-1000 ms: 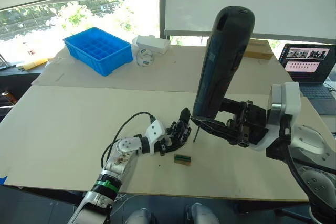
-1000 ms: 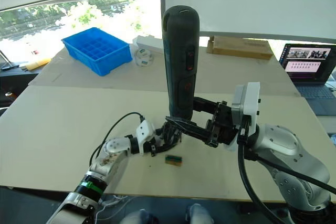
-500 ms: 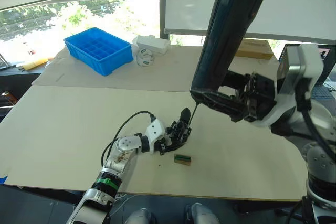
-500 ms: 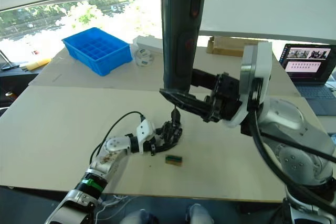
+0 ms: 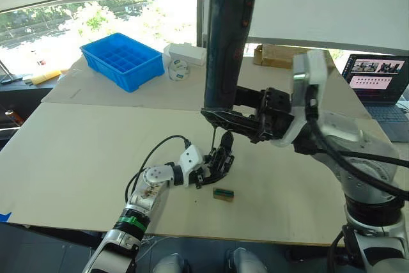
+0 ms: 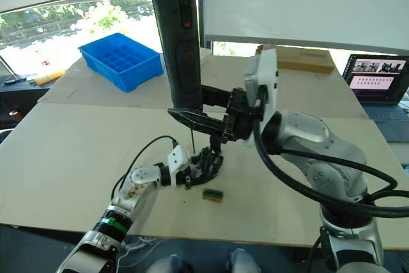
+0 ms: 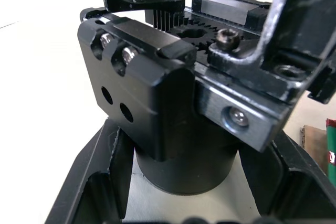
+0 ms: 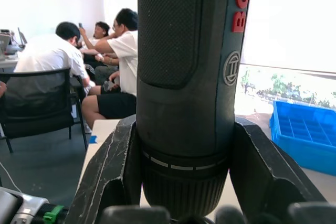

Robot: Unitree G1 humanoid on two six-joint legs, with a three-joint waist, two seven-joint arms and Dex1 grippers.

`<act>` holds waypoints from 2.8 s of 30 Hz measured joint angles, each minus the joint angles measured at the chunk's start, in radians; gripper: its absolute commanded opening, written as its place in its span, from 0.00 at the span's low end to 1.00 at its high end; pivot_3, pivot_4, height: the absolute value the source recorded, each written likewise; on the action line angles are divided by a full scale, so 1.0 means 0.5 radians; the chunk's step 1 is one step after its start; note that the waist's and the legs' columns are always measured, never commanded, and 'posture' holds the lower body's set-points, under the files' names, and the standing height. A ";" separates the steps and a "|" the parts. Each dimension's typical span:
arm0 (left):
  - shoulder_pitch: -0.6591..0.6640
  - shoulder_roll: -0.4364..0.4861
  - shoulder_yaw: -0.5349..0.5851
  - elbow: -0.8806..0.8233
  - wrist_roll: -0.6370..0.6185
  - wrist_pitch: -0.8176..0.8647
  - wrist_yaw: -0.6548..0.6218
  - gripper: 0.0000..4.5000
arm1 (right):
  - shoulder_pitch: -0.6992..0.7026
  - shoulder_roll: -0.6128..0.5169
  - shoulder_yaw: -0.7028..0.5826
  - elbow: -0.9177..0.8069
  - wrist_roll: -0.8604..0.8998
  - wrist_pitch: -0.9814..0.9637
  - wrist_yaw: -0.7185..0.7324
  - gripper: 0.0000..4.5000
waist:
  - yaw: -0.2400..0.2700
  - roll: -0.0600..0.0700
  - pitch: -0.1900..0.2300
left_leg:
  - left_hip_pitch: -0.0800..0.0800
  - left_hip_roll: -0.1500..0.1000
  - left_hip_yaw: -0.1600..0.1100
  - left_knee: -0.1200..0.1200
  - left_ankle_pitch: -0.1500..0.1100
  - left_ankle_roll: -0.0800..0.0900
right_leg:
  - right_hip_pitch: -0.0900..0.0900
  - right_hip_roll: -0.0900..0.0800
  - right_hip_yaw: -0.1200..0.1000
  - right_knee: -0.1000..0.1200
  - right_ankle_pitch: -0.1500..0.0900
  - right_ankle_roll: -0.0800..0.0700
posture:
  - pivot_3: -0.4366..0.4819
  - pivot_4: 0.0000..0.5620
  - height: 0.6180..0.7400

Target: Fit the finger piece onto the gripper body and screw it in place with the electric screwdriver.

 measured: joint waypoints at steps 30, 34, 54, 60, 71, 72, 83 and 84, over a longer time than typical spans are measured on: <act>0.009 0.010 0.006 -0.028 -0.003 0.038 -0.005 0.55 | 0.139 0.235 0.140 0.117 -0.520 -0.008 0.191 0.42 | -0.006 0.000 0.000 | 0.000 0.000 0.000 -0.001 0.000 -0.001 | 0.000 0.001 0.000 0.000 0.000 0.000 | 0.48 0.27 1.00; 0.012 0.017 0.006 -0.035 -0.005 0.042 -0.006 0.55 | 0.192 0.243 0.149 0.123 -0.578 -0.033 0.226 0.42 | -0.009 0.000 0.000 | 0.000 0.000 0.000 -0.001 0.000 -0.001 | 0.000 0.001 0.000 0.000 0.000 0.000 | 0.48 0.27 1.00; 0.016 0.029 0.005 -0.066 -0.006 0.083 -0.010 0.55 | 0.229 0.319 0.158 0.146 -0.730 -0.088 0.297 0.42 | -0.016 0.000 0.000 | 0.000 0.001 0.000 -0.001 0.000 -0.001 | 0.000 0.002 0.000 -0.001 0.000 0.000 | 0.48 0.27 1.00; 0.018 0.033 0.005 -0.068 -0.006 0.083 -0.012 0.55 | 0.235 0.323 0.158 0.147 -0.752 -0.088 0.305 0.42 | -0.018 0.000 0.000 | 0.000 0.001 0.000 -0.001 0.000 -0.001 | 0.000 0.002 0.000 -0.001 0.000 0.000 | 0.48 0.27 1.00; 0.019 0.034 0.004 -0.068 -0.006 0.082 -0.015 0.55 | 0.235 0.336 0.158 0.147 -0.784 -0.088 0.307 0.42 | -0.021 0.000 0.000 | 0.000 0.001 0.000 -0.002 0.000 -0.001 | 0.000 0.002 0.000 -0.001 0.000 0.000 | 0.48 0.27 1.00; 0.019 0.034 0.004 -0.068 -0.006 0.082 -0.015 0.55 | 0.235 0.336 0.158 0.147 -0.794 -0.089 0.307 0.42 | -0.021 0.000 0.000 | 0.000 0.001 0.000 -0.001 0.000 -0.001 | 0.000 0.001 0.000 -0.001 0.000 0.000 | 0.48 0.27 1.00; 0.024 0.034 -0.003 -0.072 -0.007 0.082 -0.013 0.55 | 0.240 0.337 0.186 0.149 -0.850 -0.140 0.323 0.42 | -0.023 0.000 0.000 | 0.000 0.001 0.000 -0.002 0.000 -0.001 | 0.000 0.002 0.000 -0.001 0.000 0.000 | 0.48 0.27 1.00; 0.026 0.034 -0.003 -0.074 -0.007 0.082 -0.012 0.55 | 0.244 0.339 0.188 0.149 -0.853 -0.144 0.323 0.42 | -0.023 0.000 0.000 | 0.000 0.000 0.000 -0.002 0.000 -0.001 | 0.000 0.001 0.000 -0.001 0.000 0.000 | 0.48 0.27 1.00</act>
